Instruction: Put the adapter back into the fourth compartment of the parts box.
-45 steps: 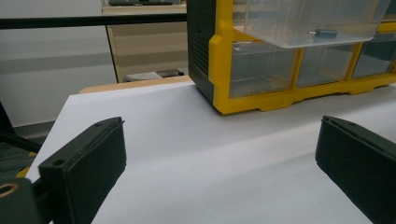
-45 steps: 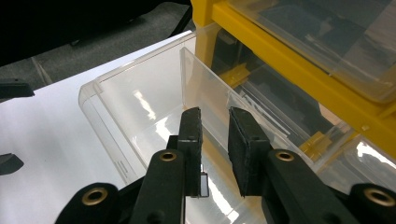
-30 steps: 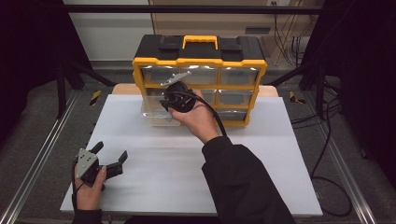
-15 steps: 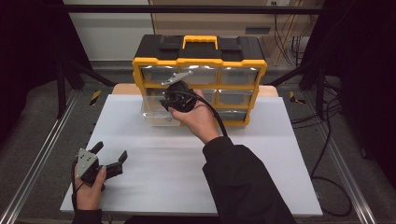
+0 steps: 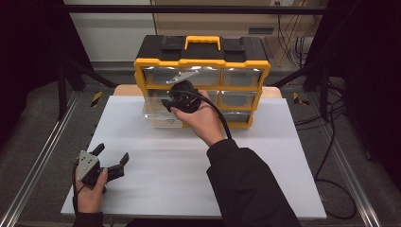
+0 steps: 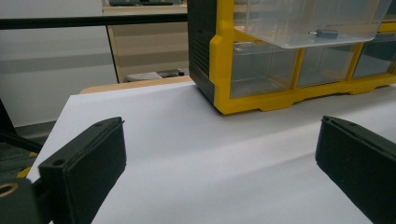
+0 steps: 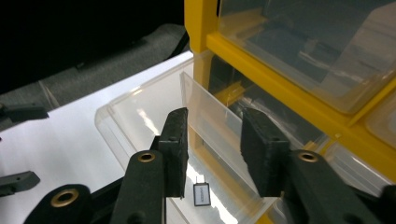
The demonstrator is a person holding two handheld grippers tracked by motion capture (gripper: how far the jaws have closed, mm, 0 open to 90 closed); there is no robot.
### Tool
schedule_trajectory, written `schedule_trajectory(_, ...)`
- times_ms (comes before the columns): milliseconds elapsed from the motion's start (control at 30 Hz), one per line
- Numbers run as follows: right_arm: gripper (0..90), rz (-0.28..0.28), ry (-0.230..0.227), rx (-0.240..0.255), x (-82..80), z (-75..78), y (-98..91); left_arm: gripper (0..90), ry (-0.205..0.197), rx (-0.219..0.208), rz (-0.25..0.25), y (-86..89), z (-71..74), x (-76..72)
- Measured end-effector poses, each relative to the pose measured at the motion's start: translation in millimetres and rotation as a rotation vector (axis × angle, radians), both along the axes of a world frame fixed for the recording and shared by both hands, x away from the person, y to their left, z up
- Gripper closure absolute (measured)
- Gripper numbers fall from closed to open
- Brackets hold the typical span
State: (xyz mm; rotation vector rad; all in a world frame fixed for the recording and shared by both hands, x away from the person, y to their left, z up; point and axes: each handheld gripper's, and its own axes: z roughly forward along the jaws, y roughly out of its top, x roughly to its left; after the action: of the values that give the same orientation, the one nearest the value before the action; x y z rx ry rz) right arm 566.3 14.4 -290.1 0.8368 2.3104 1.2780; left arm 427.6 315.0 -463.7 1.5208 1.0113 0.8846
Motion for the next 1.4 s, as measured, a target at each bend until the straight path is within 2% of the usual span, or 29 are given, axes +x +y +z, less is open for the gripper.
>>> schedule_trajectory(133, 56.6, -0.007, -0.009, 0.035, -2.3, 3.8, -4.1, 1.2, 0.001, 0.002, 0.002, 0.7, -0.6, -0.4)
schedule_trajectory(167, 53.3, -0.011, -0.019, 0.049, -3.9, 6.1, -6.6, 1.2, 0.0, 0.002, 0.002, 0.7, -0.5, -0.5)
schedule_trajectory(367, 43.3, -0.048, -0.044, 0.077, -7.5, 11.9, -12.2, 1.2, 0.0, 0.004, 0.003, 0.4, -0.4, -0.4)
schedule_trajectory(433, 36.0, -0.069, -0.054, 0.083, -8.7, 14.5, -14.8, 1.3, 0.0, 0.004, 0.003, 0.3, -0.5, -0.3)
schedule_trajectory(467, 36.0, -0.069, -0.054, 0.083, -8.7, 14.5, -14.8, 1.3, 0.0, 0.005, 0.003, 0.3, -0.5, -0.3)
schedule_trajectory(533, 30.6, -0.087, -0.059, 0.088, -9.4, 16.0, -16.4, 1.2, 0.001, 0.005, 0.003, 0.3, -0.6, -0.3)
schedule_trajectory(600, 23.5, -0.113, -0.071, 0.09, -10.0, 17.5, -18.1, 1.3, 0.0, 0.004, 0.003, 0.8, -0.6, -0.5)
schedule_trajectory(633, 17.4, -0.144, -0.081, 0.101, -11.1, 19.8, -20.6, 1.2, 0.0, 0.002, 0.003, 1.2, -0.6, -0.6)
schedule_trajectory(667, 17.4, -0.144, -0.081, 0.101, -11.1, 19.8, -20.6, 1.2, 0.0, 0.001, 0.004, 1.7, -0.6, -0.6)
schedule_trajectory(733, 11.4, -0.173, -0.092, 0.107, -12.3, 21.3, -22.9, 1.2, 0.001, -0.003, 0.007, 3.0, -0.8, -0.6)
schedule_trajectory(933, 6.4, -0.258, -0.138, 0.127, -15.8, 24.4, -38.4, 1.2, 0.0, -0.014, 0.012, 4.9, -0.8, -0.7)
schedule_trajectory(1067, 6.3, -0.275, -0.134, 0.143, -17.1, 25.0, -47.8, 1.2, 0.0, -0.013, 0.01, 4.9, -1.5, -0.4)
schedule_trajectory(1400, 5.3, -0.346, -0.18, 0.193, -24.6, 26.5, -86.7, 1.3, 0.004, -0.011, 0.007, 4.0, -3.0, 0.6)
